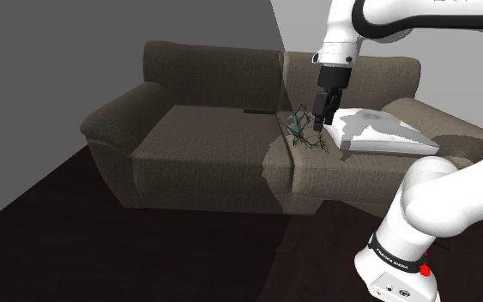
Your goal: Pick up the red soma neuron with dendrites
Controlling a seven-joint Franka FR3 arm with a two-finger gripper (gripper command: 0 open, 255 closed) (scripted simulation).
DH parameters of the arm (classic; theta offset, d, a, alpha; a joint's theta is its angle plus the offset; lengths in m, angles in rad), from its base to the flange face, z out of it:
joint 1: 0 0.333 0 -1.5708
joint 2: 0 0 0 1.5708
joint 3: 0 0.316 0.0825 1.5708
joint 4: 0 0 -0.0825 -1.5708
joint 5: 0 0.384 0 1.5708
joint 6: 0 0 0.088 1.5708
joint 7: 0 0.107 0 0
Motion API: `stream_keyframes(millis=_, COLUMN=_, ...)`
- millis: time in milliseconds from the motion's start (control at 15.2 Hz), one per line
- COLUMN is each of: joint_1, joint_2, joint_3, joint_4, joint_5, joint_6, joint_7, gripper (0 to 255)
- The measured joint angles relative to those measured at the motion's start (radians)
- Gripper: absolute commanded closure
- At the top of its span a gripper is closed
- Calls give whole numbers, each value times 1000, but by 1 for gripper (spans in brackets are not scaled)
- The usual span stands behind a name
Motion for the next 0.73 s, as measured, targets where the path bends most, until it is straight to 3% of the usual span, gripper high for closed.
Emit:
stream_keyframes(millis=264, joint_1=-24, joint_2=57, joint_3=0, joint_4=13, joint_5=-12, joint_6=51, joint_7=33, gripper=0)
stream_keyframes(millis=726, joint_1=-102, joint_2=264, joint_3=-11, joint_4=54, joint_5=-55, joint_6=243, joint_7=145, gripper=0)
